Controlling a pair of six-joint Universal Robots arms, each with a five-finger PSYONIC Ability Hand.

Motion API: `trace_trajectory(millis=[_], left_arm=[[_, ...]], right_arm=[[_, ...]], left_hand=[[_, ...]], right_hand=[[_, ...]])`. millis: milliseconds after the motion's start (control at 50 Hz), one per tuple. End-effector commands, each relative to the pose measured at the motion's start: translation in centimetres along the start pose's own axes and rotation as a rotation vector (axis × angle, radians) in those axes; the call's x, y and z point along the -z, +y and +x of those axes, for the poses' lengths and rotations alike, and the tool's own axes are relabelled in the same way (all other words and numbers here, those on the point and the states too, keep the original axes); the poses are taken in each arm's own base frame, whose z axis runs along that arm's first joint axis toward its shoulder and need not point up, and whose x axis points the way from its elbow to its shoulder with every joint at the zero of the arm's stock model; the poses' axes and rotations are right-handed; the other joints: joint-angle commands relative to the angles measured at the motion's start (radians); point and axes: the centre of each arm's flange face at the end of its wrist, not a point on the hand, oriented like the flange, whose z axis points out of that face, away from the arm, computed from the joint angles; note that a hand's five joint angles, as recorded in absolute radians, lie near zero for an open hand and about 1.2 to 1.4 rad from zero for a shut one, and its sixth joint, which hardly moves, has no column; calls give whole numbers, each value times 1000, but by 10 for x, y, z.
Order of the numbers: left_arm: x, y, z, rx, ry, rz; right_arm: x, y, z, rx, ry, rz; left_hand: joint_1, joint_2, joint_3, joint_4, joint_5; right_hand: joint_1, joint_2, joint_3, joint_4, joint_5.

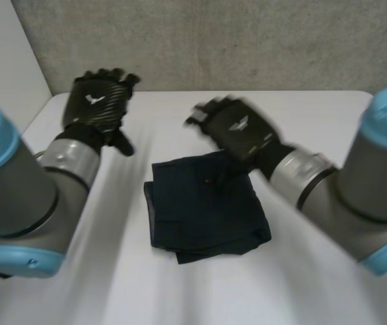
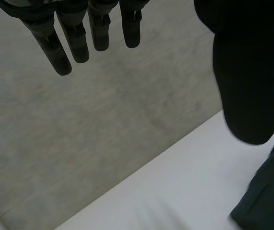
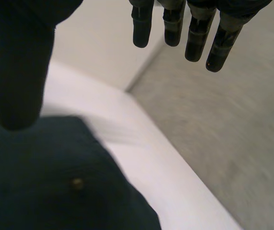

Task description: Fold the shorts.

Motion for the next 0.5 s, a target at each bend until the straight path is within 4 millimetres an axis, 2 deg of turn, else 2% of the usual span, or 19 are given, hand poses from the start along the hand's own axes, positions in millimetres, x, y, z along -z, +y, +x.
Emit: trace_trajectory(millis=[20, 40, 100, 120, 200, 260, 320, 400, 420, 440, 480, 500], left_arm=[[-9, 13, 65, 75, 176, -131], [-11, 28, 72, 87, 187, -192], [-14, 55, 79, 92, 177, -300], [-14, 73, 80, 84, 152, -375], [-7, 104, 83, 30, 91, -524], [-3, 113, 85, 4, 83, -570], [-1, 114, 85, -1, 87, -586], [-1, 106, 82, 4, 86, -571], [-2, 100, 80, 10, 82, -555], [-4, 81, 75, 28, 73, -510], [-4, 61, 68, 45, 62, -462], [-4, 51, 64, 53, 58, -439]], right_arm=[[-6, 22, 30, -310, 91, -140], [-11, 38, 26, -310, 73, -208], [-19, 61, 23, -287, 50, -303], [-21, 75, 20, -267, 33, -359], [-24, 106, 14, -233, 9, -458], [-25, 122, 14, -212, 33, -508], [-25, 128, 15, -199, 53, -526], [-24, 120, 18, -175, 65, -507], [-25, 113, 20, -175, 77, -470], [-26, 107, 22, -166, 89, -439], [-28, 88, 30, -139, 126, -358], [-26, 64, 38, -114, 167, -267]], left_hand=[[-5, 5, -9, 1, -16], [7, 16, 3, 13, -4], [10, 20, 6, 16, -1], [16, 25, 12, 22, 5], [16, 25, 12, 22, 5], [16, 25, 12, 22, 5], [16, 25, 12, 22, 5], [22, 31, 18, 28, 11], [19, 28, 15, 25, 8], [19, 28, 15, 25, 8], [16, 25, 12, 22, 5], [16, 25, 12, 22, 5]], right_hand=[[-32, -46, -38, -61, -74], [-32, -46, -38, -61, -74], [-32, -46, -38, -61, -74], [-32, -46, -38, -61, -74], [-32, -46, -38, -61, -74], [-32, -46, -38, -61, -74], [-32, -46, -38, -61, -74], [-32, -46, -38, -61, -74], [-32, -46, -38, -61, -74], [-32, -46, -38, -61, -74], [-32, -46, -38, -61, -74], [-32, -46, -38, -61, -74]])
